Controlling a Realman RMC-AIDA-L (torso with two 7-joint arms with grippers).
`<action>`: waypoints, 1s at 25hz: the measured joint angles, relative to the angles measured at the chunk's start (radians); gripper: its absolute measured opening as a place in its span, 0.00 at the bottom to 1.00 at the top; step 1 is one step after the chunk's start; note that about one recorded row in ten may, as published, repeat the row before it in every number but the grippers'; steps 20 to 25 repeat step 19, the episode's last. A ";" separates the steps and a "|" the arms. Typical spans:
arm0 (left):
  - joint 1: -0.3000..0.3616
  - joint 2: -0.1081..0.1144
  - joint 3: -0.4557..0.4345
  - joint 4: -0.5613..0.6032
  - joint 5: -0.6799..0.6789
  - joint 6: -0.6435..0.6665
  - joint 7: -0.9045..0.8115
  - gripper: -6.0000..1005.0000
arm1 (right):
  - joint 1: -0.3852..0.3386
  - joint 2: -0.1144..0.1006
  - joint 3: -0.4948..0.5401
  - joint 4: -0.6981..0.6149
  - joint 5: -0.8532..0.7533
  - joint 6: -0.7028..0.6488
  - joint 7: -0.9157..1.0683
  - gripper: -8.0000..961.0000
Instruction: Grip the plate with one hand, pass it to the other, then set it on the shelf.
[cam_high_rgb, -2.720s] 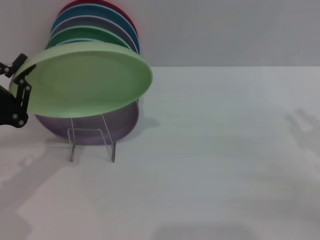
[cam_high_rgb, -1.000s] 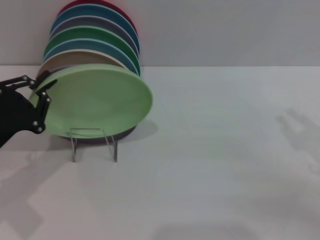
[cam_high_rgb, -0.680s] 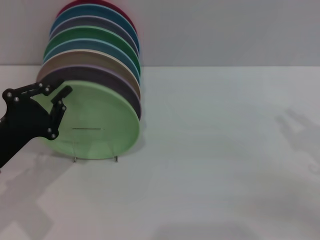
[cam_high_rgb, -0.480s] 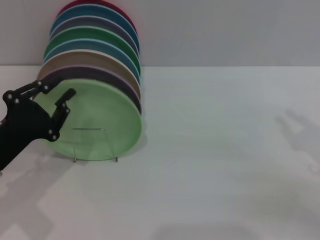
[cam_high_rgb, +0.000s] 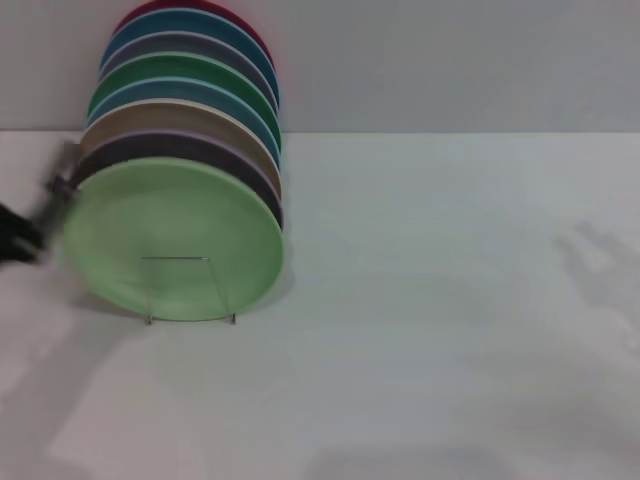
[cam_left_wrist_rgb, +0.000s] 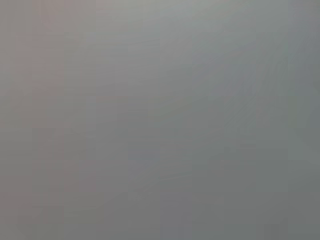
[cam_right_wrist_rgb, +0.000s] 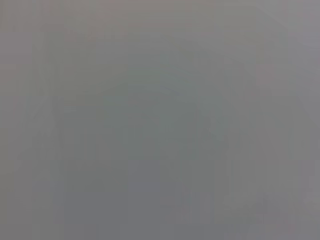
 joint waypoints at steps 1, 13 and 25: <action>0.000 0.000 0.000 0.000 0.000 0.000 0.000 0.58 | 0.000 0.000 0.000 0.000 0.000 0.000 0.000 0.46; 0.080 -0.034 -0.347 0.044 -0.010 -0.065 -0.398 0.69 | 0.075 0.007 0.004 -0.313 0.270 -0.094 -0.519 0.46; 0.096 -0.037 -0.347 0.052 -0.010 -0.061 -0.406 0.69 | 0.095 0.007 0.007 -0.332 0.303 -0.171 -0.518 0.46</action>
